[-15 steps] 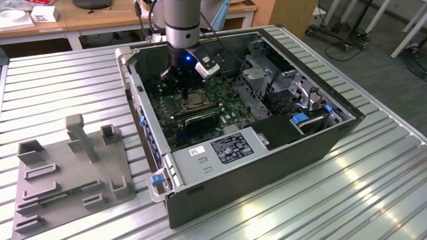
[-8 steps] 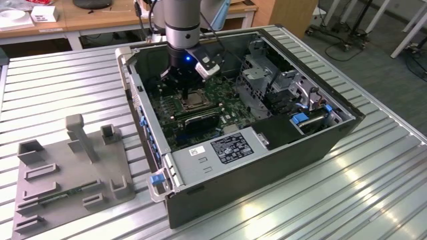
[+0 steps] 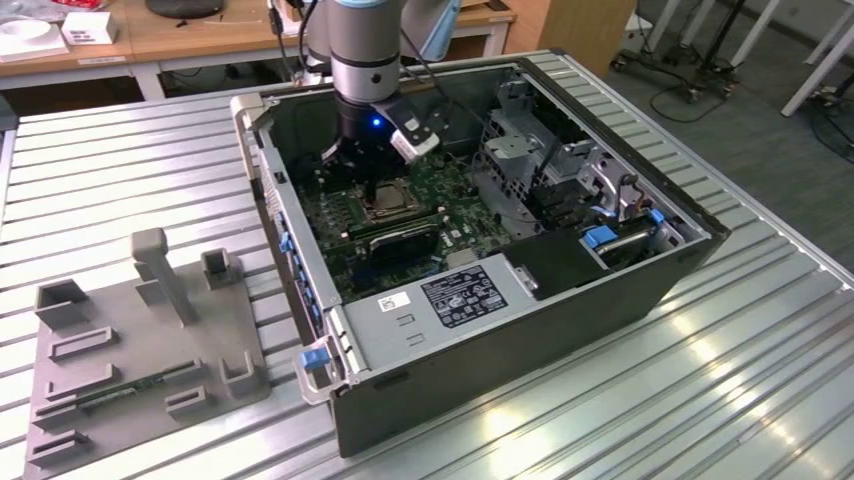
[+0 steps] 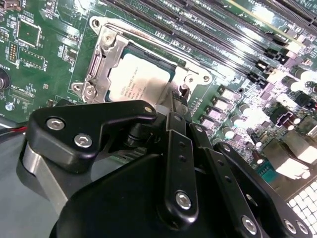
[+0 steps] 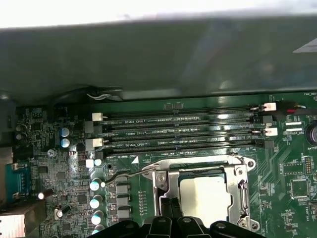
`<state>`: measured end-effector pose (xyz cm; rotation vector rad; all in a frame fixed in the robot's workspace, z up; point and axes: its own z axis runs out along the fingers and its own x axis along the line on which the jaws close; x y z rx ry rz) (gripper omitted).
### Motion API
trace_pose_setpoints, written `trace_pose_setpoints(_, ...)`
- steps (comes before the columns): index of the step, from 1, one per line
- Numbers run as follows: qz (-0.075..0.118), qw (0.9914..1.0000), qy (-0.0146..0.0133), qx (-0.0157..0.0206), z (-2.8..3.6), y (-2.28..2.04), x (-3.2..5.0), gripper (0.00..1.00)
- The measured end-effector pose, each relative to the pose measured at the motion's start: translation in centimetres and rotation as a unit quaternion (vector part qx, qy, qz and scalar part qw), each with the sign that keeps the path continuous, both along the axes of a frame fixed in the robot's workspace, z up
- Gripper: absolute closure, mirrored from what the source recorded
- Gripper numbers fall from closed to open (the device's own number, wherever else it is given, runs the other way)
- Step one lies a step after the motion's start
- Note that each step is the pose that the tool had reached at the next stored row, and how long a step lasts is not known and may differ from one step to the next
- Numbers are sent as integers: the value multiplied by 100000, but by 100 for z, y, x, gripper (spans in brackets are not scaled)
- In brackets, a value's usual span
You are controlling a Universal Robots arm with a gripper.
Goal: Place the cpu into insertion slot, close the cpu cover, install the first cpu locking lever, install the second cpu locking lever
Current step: 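Close the cpu cover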
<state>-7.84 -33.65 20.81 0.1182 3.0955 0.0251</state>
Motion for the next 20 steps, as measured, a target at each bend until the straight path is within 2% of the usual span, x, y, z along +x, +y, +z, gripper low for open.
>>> trace_pose_setpoints(3,27,100000,-8,13,-3,-16,-6,89)
trace_pose_setpoints(9,112,100000,-9,15,-52,-16,-6,89)
trace_pose_setpoints(15,121,100000,-5,11,-54,-16,-6,89)
trace_pose_setpoints(20,123,100000,-3,3,-82,-17,-6,89)
